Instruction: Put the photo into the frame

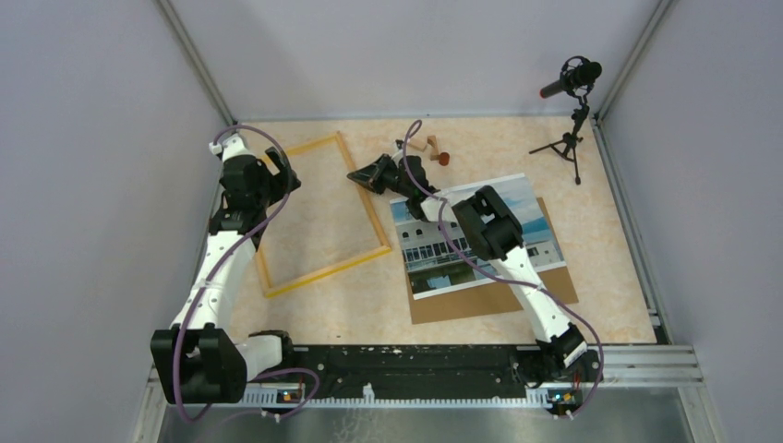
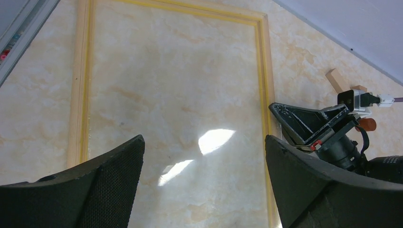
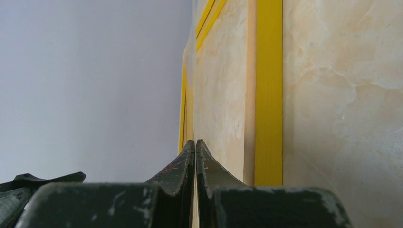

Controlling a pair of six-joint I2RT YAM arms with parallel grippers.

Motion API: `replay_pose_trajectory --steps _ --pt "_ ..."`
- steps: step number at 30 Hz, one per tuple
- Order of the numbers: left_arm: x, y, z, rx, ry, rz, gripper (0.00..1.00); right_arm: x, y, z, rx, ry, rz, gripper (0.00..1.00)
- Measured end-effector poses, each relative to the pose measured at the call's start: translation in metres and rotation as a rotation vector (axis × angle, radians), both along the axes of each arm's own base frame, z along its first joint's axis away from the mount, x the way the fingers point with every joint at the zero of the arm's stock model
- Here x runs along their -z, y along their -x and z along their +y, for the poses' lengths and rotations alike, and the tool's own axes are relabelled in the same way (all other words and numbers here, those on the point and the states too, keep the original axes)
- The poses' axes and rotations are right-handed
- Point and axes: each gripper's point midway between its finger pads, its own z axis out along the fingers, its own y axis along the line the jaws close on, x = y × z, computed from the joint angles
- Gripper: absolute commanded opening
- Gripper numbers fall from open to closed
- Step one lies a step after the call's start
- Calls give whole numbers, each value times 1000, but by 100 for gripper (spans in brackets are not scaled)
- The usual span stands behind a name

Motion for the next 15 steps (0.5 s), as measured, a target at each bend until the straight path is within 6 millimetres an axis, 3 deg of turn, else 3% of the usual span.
replay_pose_trajectory --steps 15 --pt "1 0 0 -1 0 1 99 -6 -1 3 -21 -3 -12 0"
